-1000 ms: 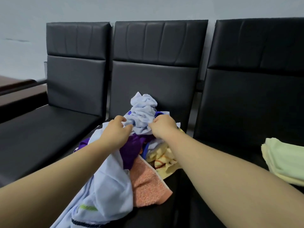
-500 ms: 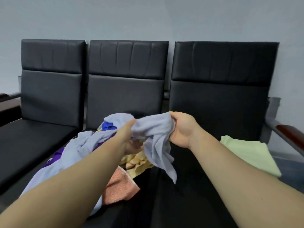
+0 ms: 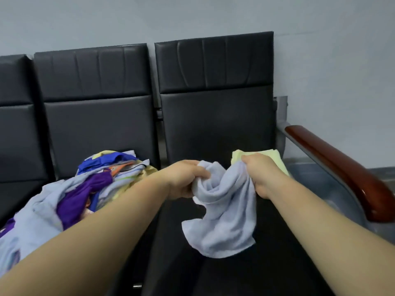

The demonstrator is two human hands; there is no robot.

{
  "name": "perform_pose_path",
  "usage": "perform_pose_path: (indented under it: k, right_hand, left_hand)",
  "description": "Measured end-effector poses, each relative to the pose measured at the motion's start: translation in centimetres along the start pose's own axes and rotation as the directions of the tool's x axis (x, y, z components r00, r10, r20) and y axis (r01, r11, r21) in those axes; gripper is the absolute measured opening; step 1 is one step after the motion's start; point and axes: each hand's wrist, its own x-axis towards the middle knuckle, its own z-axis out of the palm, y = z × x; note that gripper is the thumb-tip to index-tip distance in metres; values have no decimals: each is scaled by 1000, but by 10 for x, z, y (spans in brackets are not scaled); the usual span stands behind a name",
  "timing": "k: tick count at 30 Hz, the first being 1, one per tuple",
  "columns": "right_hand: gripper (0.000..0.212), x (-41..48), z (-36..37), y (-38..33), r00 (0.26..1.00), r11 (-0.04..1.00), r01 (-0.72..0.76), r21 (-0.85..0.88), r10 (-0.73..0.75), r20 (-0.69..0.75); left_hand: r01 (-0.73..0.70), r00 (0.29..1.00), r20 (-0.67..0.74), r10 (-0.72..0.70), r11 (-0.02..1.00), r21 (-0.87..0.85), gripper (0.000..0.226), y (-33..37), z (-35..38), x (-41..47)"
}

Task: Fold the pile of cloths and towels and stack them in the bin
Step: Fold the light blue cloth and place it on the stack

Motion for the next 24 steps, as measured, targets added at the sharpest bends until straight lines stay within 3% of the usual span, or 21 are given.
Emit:
perform_pose_path:
  k: [3, 5, 9, 11, 12, 15, 18, 21, 24]
  right_hand:
    - [24, 11, -11, 29, 994, 993, -107, -45, 108, 20]
    - [30, 9, -14, 56, 996, 987, -87, -132, 91, 22]
    - [29, 0, -23, 78, 993, 880, 21, -474, 38, 114]
    - [20, 7, -28, 84, 991, 833, 97, -544, -33, 128]
    - [23, 8, -30, 84, 987, 819, 123, -561, -44, 152]
    - [72, 19, -37, 88, 977, 692, 112, -713, 56, 207]
    - [64, 23, -34, 100, 961, 592, 75, -802, 170, 216]
    - [52, 39, -23, 112, 974, 681, 118, -723, 62, 218]
    - [61, 47, -10, 111, 983, 902, 139, -408, -74, 169]
  left_hand:
    - [64, 996, -79, -50, 980, 186, 14, -22, 21, 7]
    - [64, 993, -110, -32, 952, 299, 20, -42, 26, 14]
    - [-76, 997, 42, 64, 879, 470, 22, -81, 35, 11]
    - [-158, 986, 134, 101, 830, 536, 26, -102, 38, 10]
    - [-193, 978, 178, 108, 796, 574, 30, -110, 37, 10]
    - [-295, 954, 264, 140, 572, 765, 44, -124, 35, 18]
    - [-332, 943, 269, 197, 502, 799, 33, -132, 39, 28]
    - [-355, 933, 273, 234, 471, 807, 28, -132, 43, 36]
    - [-250, 961, 104, 256, 648, 720, 27, -127, 35, 41]
